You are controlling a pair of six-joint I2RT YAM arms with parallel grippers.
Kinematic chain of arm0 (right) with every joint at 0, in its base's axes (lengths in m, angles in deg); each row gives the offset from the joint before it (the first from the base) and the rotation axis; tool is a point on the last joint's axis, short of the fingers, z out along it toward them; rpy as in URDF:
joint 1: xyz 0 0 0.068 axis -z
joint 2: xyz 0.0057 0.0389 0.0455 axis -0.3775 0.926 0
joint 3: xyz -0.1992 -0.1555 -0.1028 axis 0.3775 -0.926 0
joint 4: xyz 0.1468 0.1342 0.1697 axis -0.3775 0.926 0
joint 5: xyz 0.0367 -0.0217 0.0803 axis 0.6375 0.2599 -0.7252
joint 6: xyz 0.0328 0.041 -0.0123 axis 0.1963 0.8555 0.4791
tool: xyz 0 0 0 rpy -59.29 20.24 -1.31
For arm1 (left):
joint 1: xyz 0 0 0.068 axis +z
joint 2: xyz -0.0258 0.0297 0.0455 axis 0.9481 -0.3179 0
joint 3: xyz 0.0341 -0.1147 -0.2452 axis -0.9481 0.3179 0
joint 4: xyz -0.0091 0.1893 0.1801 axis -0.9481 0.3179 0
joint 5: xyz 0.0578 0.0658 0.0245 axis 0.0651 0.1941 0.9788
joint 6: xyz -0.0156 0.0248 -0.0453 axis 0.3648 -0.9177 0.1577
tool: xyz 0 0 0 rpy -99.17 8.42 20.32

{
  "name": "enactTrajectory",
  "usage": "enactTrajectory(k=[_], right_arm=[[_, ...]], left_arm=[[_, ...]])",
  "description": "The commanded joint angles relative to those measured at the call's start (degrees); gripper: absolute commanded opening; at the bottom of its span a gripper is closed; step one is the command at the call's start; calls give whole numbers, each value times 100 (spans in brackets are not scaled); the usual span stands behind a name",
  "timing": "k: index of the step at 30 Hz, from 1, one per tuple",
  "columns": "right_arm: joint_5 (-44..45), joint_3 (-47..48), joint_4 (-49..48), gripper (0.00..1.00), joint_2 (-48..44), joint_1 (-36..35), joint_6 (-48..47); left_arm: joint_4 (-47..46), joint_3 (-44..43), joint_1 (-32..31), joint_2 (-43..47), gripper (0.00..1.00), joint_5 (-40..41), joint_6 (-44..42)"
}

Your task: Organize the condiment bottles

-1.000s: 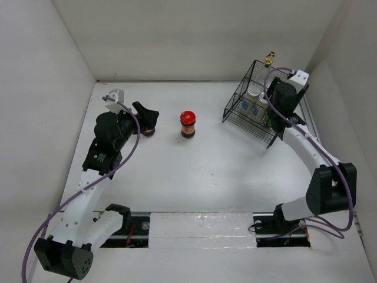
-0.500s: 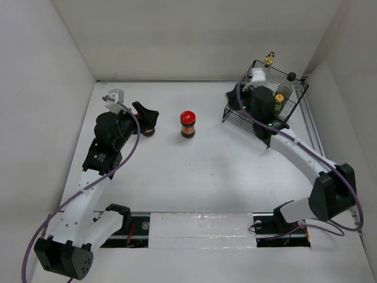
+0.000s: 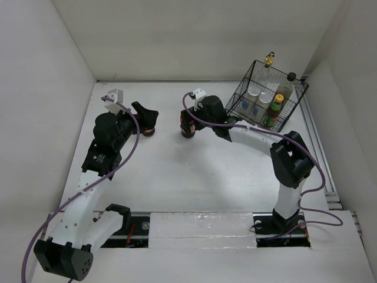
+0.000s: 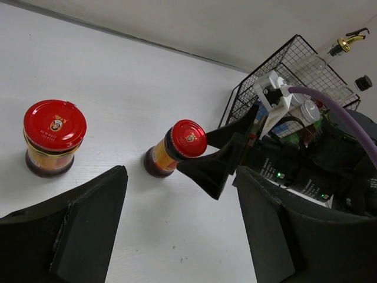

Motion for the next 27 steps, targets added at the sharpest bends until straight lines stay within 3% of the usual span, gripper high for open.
enactTrajectory(k=[1,10,16,22,27], right_arm=[[448,419,-116,99,114,-87,-105],[712,754,-231,89,615,-149,-105],[712,701,-450,55,493,-201,-52],[712,42,-1012,54,-929,-132,141],[1221,-441,-1118,51,-2194,281,220]], left_arm=[[-270,-87,-4,128,70,3,-61],[-270,-87,-4,128,70,-50,-61],[-270,-87,-4,128,70,-50,-61],[-270,-87,-4,76,70,-50,-61],[-270,-87,-4,76,70,-50,-61]])
